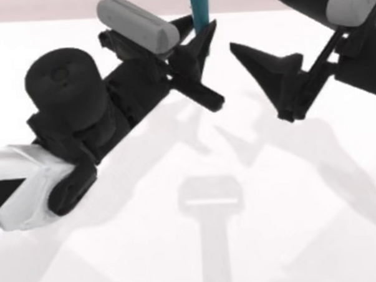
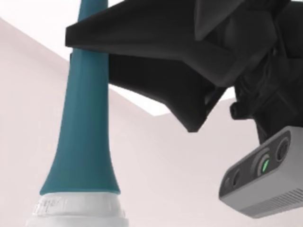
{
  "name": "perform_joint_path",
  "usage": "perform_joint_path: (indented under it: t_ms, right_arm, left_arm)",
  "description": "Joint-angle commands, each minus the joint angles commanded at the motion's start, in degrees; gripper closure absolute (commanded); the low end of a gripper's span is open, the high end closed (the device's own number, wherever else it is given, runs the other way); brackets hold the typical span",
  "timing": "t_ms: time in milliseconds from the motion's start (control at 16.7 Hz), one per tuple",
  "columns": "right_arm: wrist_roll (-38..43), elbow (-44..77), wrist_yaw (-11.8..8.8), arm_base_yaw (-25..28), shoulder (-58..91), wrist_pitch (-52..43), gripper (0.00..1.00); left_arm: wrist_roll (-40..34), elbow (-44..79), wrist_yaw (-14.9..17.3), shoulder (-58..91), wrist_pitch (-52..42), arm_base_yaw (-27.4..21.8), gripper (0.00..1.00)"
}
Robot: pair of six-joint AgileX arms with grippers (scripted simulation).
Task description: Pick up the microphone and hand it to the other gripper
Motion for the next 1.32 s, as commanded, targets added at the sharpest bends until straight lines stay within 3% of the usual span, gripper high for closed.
perform_joint_path:
  t_ms: [300,780,1020,1320]
  right_arm:
    - [0.06,1.99,0.93,0.83,2.14,0.45,0.00]
    - [0.27,16.90,7.54,7.21,20.64,3.66,0.00]
    - [0.29,17.43,7.81,7.48,21.19,3.76,0.00]
    - [0.29,17.43,7.81,7.48,21.19,3.76,0.38]
  left_arm:
    - [0.00,0.00,0.00,0.00,0.00,0.00,1.00]
    - [0.00,0.00,0.00,0.00,0.00,0.00,1.00]
    - [0.00,0.00,0.00,0.00,0.00,0.00,1.00]
    - [0.00,0.00,0.00,0.00,0.00,0.00,1.00]
